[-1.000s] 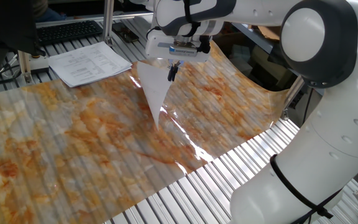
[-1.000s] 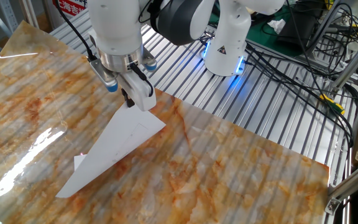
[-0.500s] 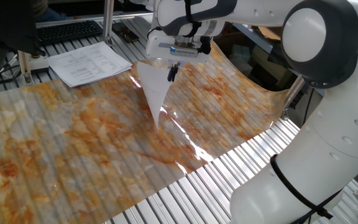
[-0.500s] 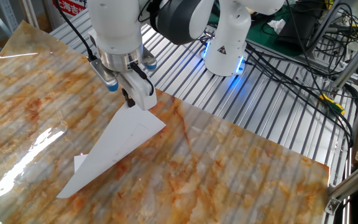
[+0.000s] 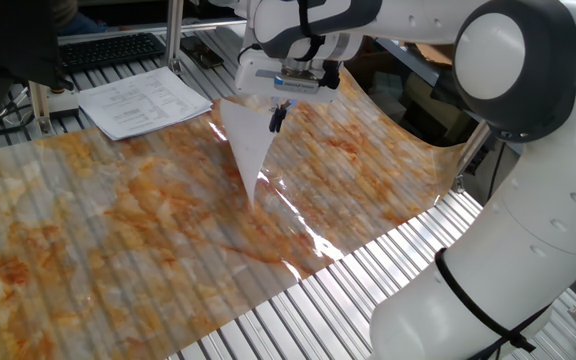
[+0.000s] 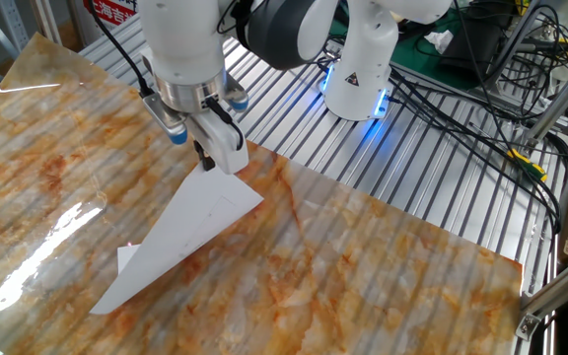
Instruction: Flip over and spread out the paper that is laid flat on the table
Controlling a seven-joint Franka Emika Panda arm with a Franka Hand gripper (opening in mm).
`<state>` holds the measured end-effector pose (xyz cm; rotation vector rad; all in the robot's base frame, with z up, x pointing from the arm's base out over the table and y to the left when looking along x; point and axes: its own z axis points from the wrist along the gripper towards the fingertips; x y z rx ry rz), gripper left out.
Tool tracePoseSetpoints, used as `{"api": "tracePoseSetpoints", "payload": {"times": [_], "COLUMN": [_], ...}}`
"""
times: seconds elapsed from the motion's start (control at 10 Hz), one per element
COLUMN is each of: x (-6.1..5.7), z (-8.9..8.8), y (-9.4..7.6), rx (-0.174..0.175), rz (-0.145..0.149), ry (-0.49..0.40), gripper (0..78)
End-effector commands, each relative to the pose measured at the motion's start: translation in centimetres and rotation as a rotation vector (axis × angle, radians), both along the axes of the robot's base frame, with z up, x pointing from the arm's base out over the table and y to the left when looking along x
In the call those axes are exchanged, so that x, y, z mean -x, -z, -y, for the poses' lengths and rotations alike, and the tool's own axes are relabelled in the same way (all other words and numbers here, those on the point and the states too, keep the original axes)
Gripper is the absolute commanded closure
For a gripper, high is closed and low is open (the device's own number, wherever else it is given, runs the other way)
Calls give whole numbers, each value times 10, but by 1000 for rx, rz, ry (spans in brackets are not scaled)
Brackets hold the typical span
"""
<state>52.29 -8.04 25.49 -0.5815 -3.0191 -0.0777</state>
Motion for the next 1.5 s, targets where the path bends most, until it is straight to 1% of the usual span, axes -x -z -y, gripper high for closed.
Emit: {"api": "tracePoseSetpoints", "payload": {"times": [0.1, 0.3, 0.4, 0.5, 0.6, 1.5], "x": [3, 4, 4, 4, 4, 4], "z": [-1, -1, -1, -1, -1, -1], "y": [2, 2, 2, 2, 2, 2], "rx": [0, -3, 1, 2, 1, 1], "rz": [5, 5, 15, 15, 13, 13], "ry": [6, 10, 15, 15, 16, 16], "gripper": [765, 765, 765, 765, 1, 1]}}
